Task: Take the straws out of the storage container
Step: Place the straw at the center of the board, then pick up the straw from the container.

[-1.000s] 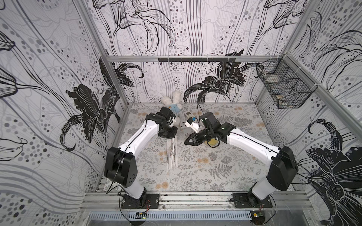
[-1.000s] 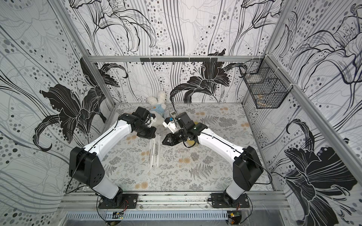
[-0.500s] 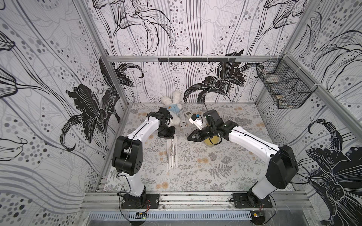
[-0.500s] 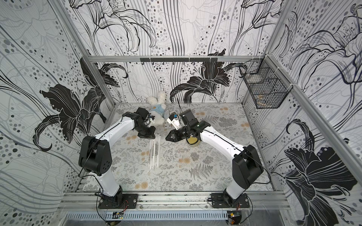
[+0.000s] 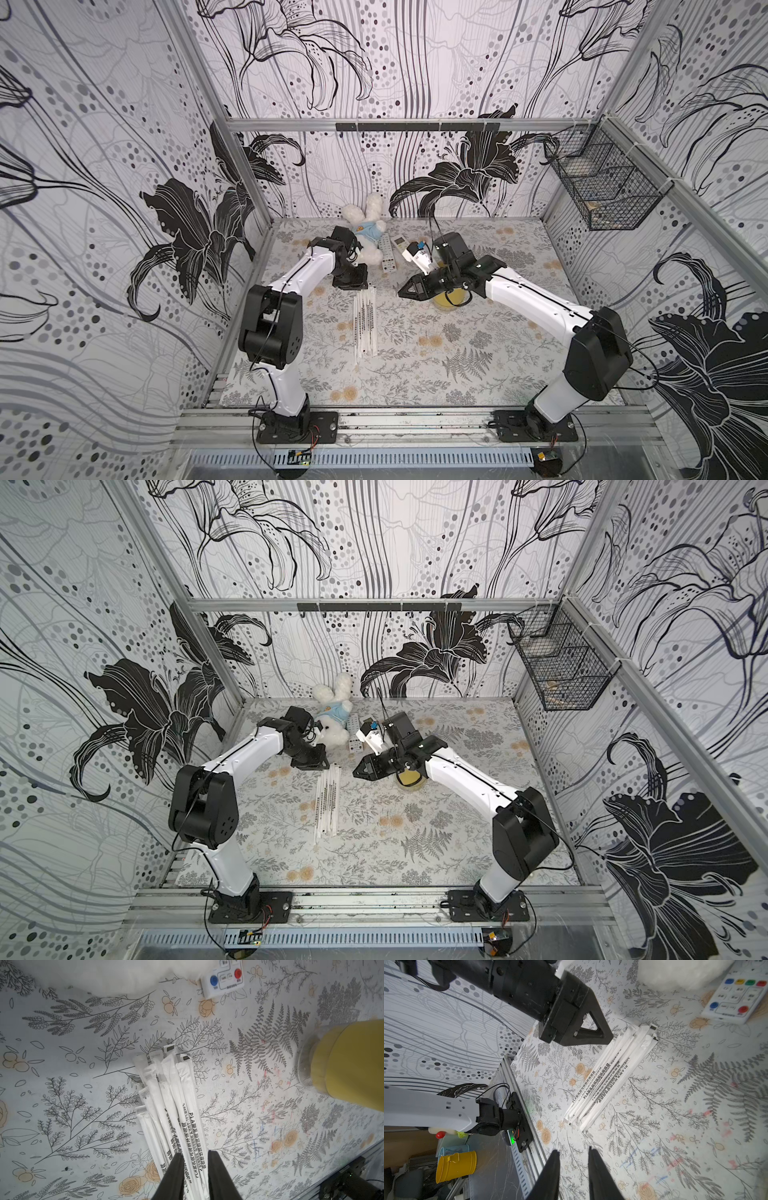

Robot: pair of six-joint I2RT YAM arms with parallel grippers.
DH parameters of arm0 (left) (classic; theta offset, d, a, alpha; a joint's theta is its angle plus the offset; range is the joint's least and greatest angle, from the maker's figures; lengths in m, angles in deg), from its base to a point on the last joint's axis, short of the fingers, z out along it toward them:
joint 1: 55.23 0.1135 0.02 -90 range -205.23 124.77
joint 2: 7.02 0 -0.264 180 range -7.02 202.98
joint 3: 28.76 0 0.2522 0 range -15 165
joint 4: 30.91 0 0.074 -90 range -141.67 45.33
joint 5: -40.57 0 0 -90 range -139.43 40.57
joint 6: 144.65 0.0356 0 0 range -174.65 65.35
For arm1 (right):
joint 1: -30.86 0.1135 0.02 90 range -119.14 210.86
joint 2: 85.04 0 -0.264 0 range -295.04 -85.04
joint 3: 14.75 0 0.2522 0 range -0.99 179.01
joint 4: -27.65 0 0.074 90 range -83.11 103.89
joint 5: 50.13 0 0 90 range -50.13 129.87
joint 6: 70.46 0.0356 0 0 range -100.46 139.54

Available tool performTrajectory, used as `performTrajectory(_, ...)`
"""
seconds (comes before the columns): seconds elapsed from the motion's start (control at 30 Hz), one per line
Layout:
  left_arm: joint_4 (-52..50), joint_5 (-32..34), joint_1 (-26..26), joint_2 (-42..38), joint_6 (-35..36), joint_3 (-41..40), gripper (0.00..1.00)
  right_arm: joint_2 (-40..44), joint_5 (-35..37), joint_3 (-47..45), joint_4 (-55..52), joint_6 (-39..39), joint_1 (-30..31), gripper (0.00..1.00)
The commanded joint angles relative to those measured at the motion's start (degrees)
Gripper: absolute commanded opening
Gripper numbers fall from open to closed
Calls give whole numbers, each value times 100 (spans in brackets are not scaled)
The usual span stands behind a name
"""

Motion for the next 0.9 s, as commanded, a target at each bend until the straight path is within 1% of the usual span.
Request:
performTrajectory(0.0,287,101,36,-59,-12,93,29,211,152,184,-224,-235,-19,30)
performTrajectory(0.17,411,217,38,-319,-4,154,28,526,383,281,-318,-476,-19,32)
performTrajectory(0.27,752,259,23,-731,-83,83,27,729,597,348,-384,-629,-19,34)
performTrajectory(0.3,915,266,-18,-920,-82,31,28,791,702,401,-443,-704,-19,34)
performTrajectory(0.4,1264,512,-310,-1488,63,-109,31,963,1013,553,-666,-928,-19,35)
performTrajectory(0.5,1740,817,-849,-2119,185,-392,32,1146,1532,681,-906,-1224,-17,35)
performTrajectory(0.53,2000,890,-1049,-2349,240,-569,33,1220,1869,656,-951,-1336,-19,35)
performTrajectory(0.6,2811,1162,-1625,-2928,410,-1159,34,1370,2725,502,-944,-1553,-19,33)
performTrajectory(0.63,3265,1192,-1862,-3189,537,-1459,35,1475,3167,328,-878,-1639,-23,32)
performTrajectory(0.67,3773,1196,-2120,-3489,635,-1842,37,1576,3444,164,-829,-1718,-28,32)
performTrajectory(0.7,4305,1192,-2351,-3768,663,-2228,41,1678,3499,28,-809,-1789,-36,32)
performTrajectory(0.83,6079,844,-2888,-4584,994,-3614,44,2167,3236,-497,-557,-2009,-36,34)
performTrajectory(0.87,6456,849,-2988,-4712,1095,-3938,45,2268,3136,-580,-561,-2201,-36,35)
